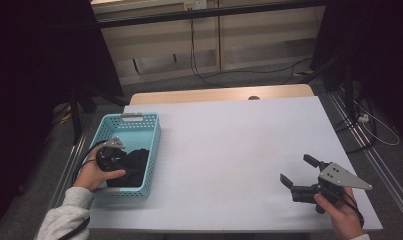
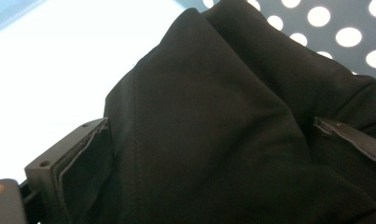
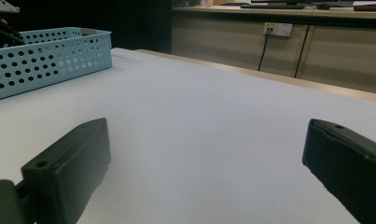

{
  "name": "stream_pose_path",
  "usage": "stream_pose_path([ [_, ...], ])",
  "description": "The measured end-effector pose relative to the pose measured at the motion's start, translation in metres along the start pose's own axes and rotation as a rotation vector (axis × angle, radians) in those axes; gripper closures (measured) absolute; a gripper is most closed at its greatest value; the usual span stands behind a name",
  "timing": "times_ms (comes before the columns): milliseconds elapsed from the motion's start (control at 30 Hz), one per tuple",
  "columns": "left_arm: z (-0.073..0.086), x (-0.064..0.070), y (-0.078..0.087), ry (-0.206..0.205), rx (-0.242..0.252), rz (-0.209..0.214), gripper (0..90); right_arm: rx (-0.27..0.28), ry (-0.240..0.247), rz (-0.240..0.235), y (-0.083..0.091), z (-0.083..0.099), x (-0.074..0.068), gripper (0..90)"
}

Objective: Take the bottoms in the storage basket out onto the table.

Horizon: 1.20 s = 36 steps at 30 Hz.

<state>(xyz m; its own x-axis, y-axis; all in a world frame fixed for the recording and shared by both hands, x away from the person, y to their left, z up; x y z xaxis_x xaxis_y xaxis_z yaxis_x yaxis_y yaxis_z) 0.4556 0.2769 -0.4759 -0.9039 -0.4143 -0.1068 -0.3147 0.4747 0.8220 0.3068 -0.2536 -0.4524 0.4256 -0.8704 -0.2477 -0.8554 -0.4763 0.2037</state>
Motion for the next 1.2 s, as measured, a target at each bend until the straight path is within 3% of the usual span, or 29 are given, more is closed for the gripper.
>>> stream_pose_path([
  [400,0.007,-0.004,-0.008,0.041,-0.030,0.006,0.1,0.000,-0.001,0.000,0.000,0.000,0.000,0.0],
  [633,0.010,-0.005,-0.015,0.128,-0.050,0.021,0.2,0.001,-0.001,0.000,0.001,0.000,0.000,0.0],
  [867,0.004,-0.003,-0.019,0.106,-0.090,0.017,1.6,0.001,0.001,0.002,0.002,0.000,0.000,0.0],
  [1033,0.001,0.001,-0.014,0.109,-0.083,0.052,14.1,0.003,0.002,0.002,0.002,0.000,0.000,0.0],
  [1200,-0.001,0.007,-0.011,0.072,-0.048,0.108,35.4,0.001,0.005,0.002,0.002,0.000,0.000,0.0],
])
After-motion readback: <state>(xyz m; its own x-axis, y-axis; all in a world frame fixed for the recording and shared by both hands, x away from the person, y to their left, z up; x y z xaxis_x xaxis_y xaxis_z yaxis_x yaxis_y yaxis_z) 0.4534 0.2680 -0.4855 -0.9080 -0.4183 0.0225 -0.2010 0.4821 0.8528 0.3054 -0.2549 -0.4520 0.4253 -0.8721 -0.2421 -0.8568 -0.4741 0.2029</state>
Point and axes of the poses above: each handheld gripper's, and its own axes: y roughly backward along the jaws, z roughly out of its underside, x roughly to its right, the point moved 6 cm from there along -y, roughly forward along the jaws, and after that the axes turned 14 degrees about -y, right-handed, at the moved point
